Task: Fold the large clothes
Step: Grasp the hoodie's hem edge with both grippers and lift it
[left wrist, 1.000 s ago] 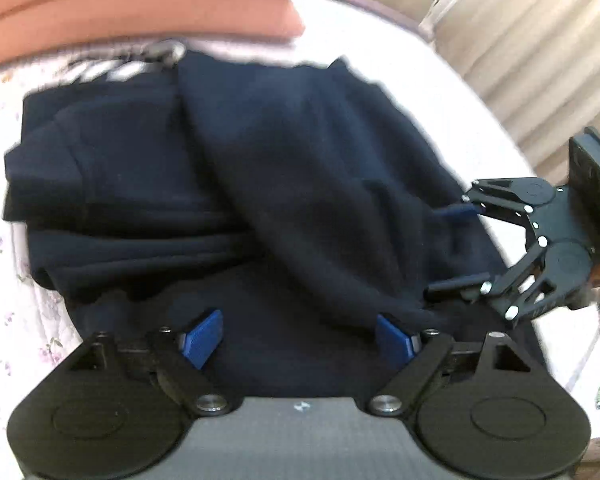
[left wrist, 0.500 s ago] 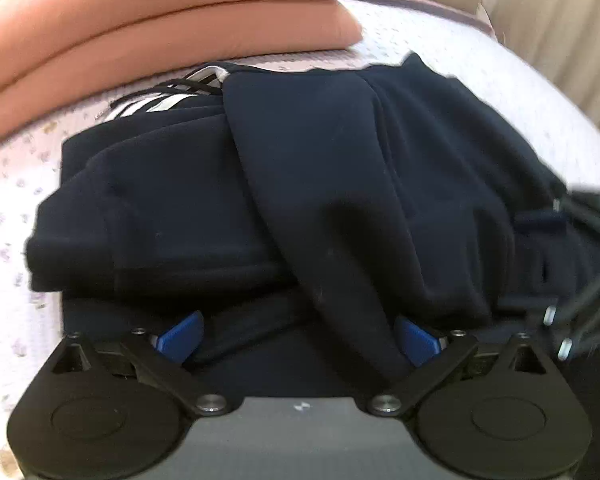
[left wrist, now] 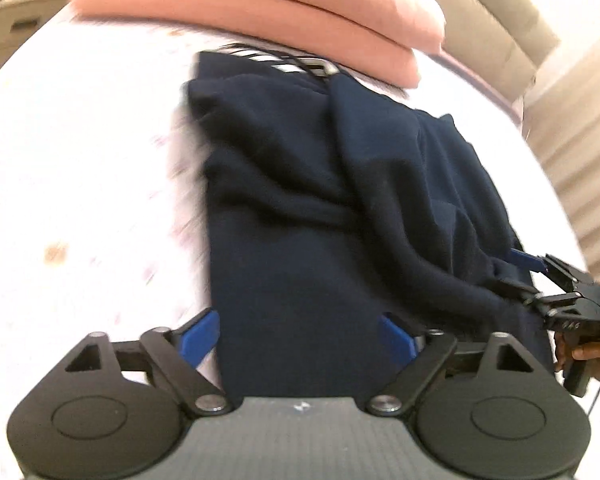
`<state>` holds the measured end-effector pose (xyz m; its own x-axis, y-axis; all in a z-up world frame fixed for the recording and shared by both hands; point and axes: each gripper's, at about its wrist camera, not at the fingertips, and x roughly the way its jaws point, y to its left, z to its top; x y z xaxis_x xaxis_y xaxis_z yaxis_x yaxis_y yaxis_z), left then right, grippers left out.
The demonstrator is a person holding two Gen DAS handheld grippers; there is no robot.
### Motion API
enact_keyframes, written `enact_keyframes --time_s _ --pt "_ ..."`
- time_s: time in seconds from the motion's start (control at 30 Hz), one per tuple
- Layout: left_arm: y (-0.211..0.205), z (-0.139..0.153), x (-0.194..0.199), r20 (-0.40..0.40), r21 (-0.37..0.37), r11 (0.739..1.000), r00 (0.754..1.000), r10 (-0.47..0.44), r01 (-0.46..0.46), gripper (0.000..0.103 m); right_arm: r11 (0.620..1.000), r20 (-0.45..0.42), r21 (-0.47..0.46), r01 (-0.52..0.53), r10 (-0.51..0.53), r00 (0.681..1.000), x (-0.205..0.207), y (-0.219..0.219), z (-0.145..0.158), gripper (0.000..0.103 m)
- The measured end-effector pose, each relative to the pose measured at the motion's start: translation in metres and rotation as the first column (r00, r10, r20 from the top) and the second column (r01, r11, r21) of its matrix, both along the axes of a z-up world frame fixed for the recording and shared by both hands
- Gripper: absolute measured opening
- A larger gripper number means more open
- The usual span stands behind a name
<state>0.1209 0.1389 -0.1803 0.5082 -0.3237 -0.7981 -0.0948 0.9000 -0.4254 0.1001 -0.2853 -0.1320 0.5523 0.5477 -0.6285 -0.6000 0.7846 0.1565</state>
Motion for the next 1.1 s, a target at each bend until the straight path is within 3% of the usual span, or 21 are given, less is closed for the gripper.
enact_keyframes --time_s 0.13,0.23,0.27,0.3,0.37,0.43,0.53,0.73,0.83,0.9,0.93,0.97,1.1 --pt "0.032 -0.016 -0.049 -0.029 -0.119 0.988 0.995 0.094 -0.096 0.067 0.995 0.015 0.022 0.102 -0.103 0.995 -0.023 -0.053 0.016 0.103" --pt "0.045 -0.030 -0.074 -0.019 -0.255 0.957 0.990 0.141 -0.141 0.058 0.983 -0.142 -0.008 0.186 -0.185 0.972 -0.026 -0.093 0.008 0.103" --pt "0.046 -0.033 -0.082 -0.008 -0.289 0.945 0.988 0.157 -0.152 0.055 0.971 -0.217 0.007 0.238 -0.230 0.949 -0.026 -0.108 0.001 0.102" --pt "0.046 -0.036 -0.085 -0.005 -0.314 0.937 0.987 0.162 -0.156 0.045 0.957 -0.277 0.033 0.289 -0.269 0.923 -0.028 -0.123 -0.005 0.098" --pt "0.043 -0.047 -0.089 -0.026 -0.370 0.916 0.987 0.156 -0.155 0.035 0.929 -0.337 0.078 0.363 -0.318 0.886 -0.036 -0.149 -0.015 0.090" --pt "0.039 -0.053 -0.093 -0.030 -0.404 0.903 0.988 0.149 -0.148 0.034 0.914 -0.343 0.119 0.389 -0.330 0.880 -0.049 -0.167 -0.020 0.085" --pt "0.032 -0.056 -0.099 -0.024 -0.419 0.899 0.991 0.129 -0.127 0.034 0.901 -0.389 0.184 0.394 -0.301 0.870 -0.062 -0.181 -0.024 0.085" --pt "0.007 -0.056 -0.113 -0.037 -0.390 0.920 0.999 0.019 -0.032 0.035 0.860 -0.477 0.269 0.432 -0.271 0.836 -0.090 -0.210 -0.027 0.083" --pt "-0.006 -0.058 -0.121 -0.053 -0.391 0.920 0.999 -0.006 -0.016 0.036 0.849 -0.513 0.280 0.449 -0.262 0.817 -0.109 -0.226 -0.032 0.072" --pt "-0.008 -0.059 -0.129 -0.056 -0.403 0.915 0.998 -0.016 -0.007 0.036 0.836 -0.511 0.283 0.470 -0.282 0.812 -0.120 -0.235 -0.031 0.071" --pt "-0.011 -0.060 -0.132 -0.059 -0.409 0.912 0.998 -0.018 -0.008 0.037 0.828 -0.513 0.262 0.495 -0.314 0.799 -0.124 -0.240 -0.031 0.082" --pt "-0.013 -0.061 -0.135 -0.060 -0.413 0.911 0.998 -0.018 -0.008 0.037 0.823 -0.514 0.247 0.511 -0.336 0.789 -0.130 -0.246 -0.031 0.078" --pt "-0.020 -0.068 -0.140 -0.072 -0.462 0.886 0.997 -0.012 -0.023 0.037 0.798 -0.559 0.307 0.518 -0.289 0.777 -0.144 -0.260 -0.039 0.078"
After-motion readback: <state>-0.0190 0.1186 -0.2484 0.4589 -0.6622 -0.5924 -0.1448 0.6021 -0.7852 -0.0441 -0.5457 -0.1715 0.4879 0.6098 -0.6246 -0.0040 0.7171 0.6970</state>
